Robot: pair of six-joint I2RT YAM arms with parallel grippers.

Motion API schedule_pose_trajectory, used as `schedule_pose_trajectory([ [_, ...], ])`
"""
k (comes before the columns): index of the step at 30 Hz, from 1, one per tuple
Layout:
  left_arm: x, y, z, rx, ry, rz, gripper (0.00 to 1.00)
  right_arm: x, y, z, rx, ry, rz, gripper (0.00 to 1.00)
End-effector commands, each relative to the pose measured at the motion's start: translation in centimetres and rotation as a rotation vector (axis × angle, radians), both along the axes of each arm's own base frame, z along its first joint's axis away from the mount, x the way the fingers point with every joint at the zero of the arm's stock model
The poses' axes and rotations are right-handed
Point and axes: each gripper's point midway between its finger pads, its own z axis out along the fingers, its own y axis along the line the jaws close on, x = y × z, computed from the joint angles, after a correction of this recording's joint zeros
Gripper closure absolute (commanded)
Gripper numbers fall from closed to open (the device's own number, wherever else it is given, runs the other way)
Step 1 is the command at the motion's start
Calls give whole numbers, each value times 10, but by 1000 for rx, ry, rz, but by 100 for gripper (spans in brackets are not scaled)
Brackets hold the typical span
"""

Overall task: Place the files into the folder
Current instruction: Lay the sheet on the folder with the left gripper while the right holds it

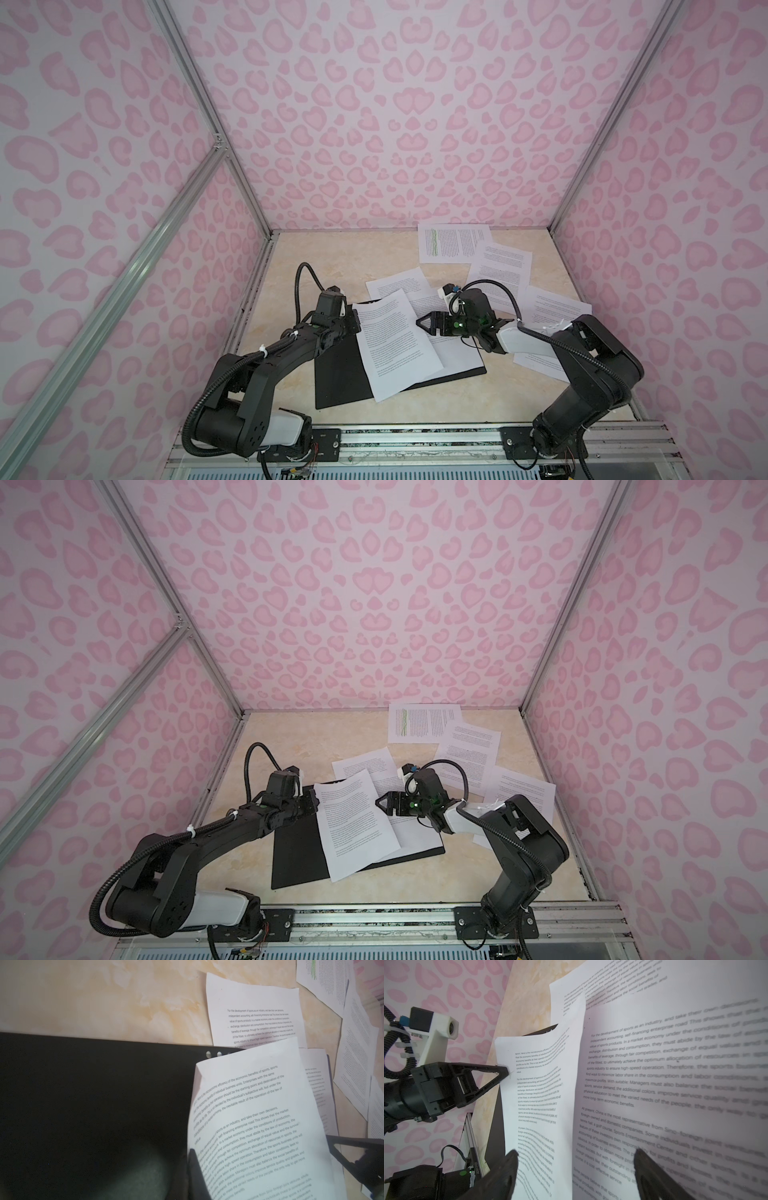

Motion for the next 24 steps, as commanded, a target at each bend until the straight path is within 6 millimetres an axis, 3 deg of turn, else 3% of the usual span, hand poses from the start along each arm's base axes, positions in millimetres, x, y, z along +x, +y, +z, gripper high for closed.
schedule_pose_trajectory([
  [1, 7, -10, 4, -60, -33, -11, 96, -2, 12, 3, 51, 15, 38, 18],
  [7, 5, -19, 5, -118, -36, -32, 96, -5, 18, 3, 87, 42, 56, 29],
  [24, 4, -19, 12, -140, -62, -28, 96, -9, 24, -3, 119, 100, 69, 64],
])
